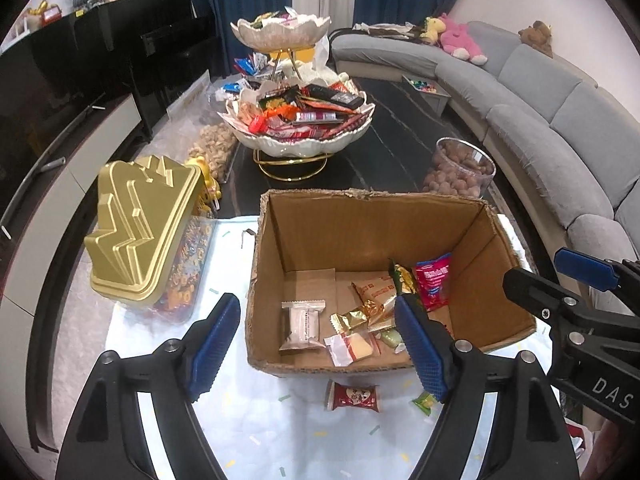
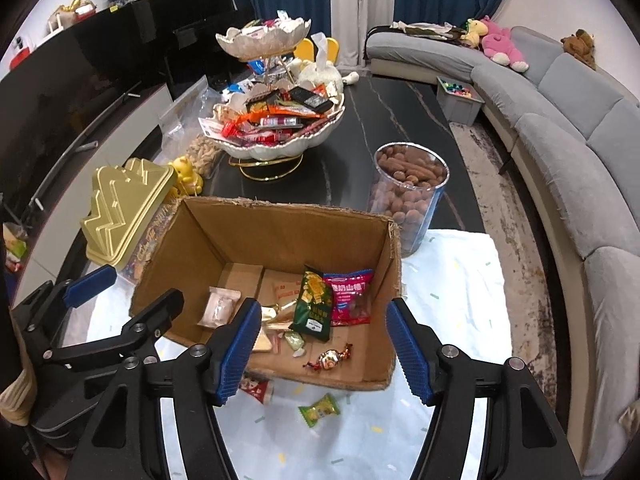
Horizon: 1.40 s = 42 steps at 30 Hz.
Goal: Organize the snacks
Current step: 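Lower the cheese packet into the box and open the left tool while the right tool releases the cracker packet, then withdraw both open tools from the box toward the red and green candies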
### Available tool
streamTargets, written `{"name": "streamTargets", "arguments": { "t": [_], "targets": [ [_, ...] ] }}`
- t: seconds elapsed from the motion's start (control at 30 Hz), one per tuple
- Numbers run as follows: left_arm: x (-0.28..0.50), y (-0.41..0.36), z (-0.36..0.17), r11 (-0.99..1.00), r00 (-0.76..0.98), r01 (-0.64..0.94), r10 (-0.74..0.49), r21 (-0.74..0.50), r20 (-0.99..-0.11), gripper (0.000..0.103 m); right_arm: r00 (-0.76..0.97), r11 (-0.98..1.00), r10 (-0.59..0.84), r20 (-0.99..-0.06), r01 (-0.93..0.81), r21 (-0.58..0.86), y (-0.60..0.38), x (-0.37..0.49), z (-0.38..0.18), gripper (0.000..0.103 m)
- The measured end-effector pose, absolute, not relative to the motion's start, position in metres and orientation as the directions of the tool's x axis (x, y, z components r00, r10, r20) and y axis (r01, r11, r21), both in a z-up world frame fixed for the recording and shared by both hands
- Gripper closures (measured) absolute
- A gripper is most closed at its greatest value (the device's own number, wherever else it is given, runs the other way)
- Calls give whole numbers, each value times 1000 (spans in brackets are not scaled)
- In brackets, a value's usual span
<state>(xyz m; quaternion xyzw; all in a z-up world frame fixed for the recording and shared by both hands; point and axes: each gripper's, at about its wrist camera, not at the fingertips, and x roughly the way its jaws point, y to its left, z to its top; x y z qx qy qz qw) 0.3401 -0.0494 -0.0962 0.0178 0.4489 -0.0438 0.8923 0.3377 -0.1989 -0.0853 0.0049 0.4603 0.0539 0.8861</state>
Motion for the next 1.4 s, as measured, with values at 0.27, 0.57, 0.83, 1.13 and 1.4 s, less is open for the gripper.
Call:
{"name": "streamTargets", "arguments": {
  "t": [0.27,0.57,0.83,1.13,1.4],
  "targets": [
    [319,-53,-77,995,627,103,-57,9,-777,21,610,996,80,-788,-79,41,-204,314,-68,37],
    [296,-57,-69,994,651,106,-55,19,-757,20,676,999,23,-737,-42,-8,-211,285,-50,37],
    [278,-59,-67,994,672,110,-53,29,-739,20,700,1000,12,-714,-23,-6,-216,265,-47,37],
    [260,-60,-72,992,700,118,-49,48,-712,20,706,1000,25,-708,-18,17,-219,247,-59,37],
    [247,-64,-86,987,724,145,-59,68,-687,19,728,999,39,-685,-28,27,-221,231,-74,37]
  ]
}}
